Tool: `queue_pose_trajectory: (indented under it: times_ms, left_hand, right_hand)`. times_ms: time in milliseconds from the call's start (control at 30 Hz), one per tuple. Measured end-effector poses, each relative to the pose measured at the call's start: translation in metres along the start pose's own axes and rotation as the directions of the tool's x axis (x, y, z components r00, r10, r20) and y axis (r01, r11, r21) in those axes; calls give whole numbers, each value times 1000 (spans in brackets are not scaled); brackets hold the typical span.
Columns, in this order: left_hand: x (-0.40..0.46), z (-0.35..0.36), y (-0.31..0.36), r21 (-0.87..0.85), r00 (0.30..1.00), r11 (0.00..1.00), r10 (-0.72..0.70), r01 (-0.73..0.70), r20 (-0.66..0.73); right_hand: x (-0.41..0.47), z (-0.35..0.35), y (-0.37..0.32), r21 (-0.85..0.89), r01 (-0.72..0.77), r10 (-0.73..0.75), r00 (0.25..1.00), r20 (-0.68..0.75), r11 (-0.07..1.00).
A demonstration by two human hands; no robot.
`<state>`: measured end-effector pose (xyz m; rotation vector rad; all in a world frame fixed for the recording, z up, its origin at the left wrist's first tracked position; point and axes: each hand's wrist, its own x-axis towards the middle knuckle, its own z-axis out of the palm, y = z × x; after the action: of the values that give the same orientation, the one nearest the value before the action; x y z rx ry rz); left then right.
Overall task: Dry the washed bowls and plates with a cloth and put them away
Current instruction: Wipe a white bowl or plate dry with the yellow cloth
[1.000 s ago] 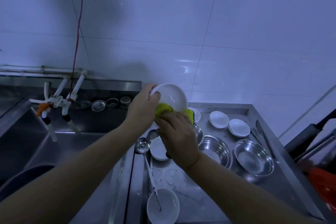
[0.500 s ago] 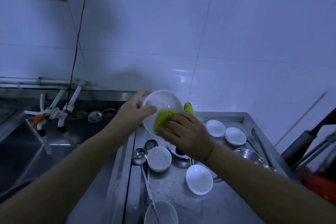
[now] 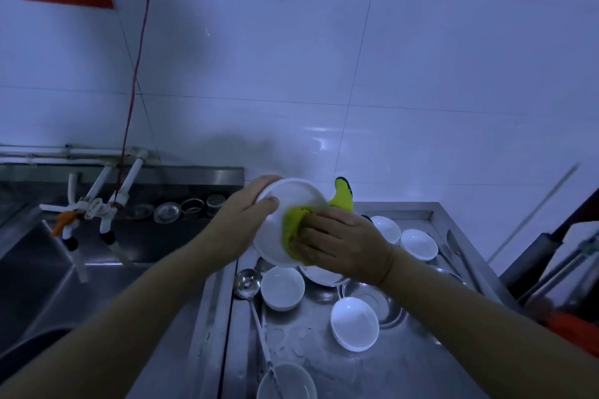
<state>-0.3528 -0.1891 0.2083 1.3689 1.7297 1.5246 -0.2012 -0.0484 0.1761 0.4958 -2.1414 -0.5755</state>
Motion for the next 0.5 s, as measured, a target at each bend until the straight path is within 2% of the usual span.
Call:
queue_pose_trajectory:
  times_ms: [33, 100, 167, 233, 333, 400, 500]
  left_hand:
    - [5, -5, 3, 16, 998, 999, -33, 32, 61]
    - [11, -10, 6, -28, 997, 998, -60, 62, 56]
    - [8, 0, 7, -101, 997, 995, -29, 22, -69]
    - [-1, 21, 5, -189, 978, 979, 42, -81, -202]
    - [-9, 40, 0, -341, 937, 922, 61, -185, -343]
    - [-8, 38, 1, -358, 944, 917, 55, -177, -326]
    - [-4, 25, 3, -221, 977, 964, 107, -148, -187]
  right_hand:
    - [0, -1, 2, 8, 8, -8, 1000, 11, 1000]
    - [1, -1, 0, 11, -49, 49, 999, 7, 999]
    - [5, 2, -7, -35, -174, 173, 985, -10, 984]
    - [13, 5, -17, -69, -334, 332, 942, -41, 940]
    - [23, 11, -36, -25, -478, 474, 876, -88, 878]
    - [23, 12, -43, -4, -486, 483, 870, -95, 874]
    - [10, 4, -34, 4, -359, 359, 931, -69, 933]
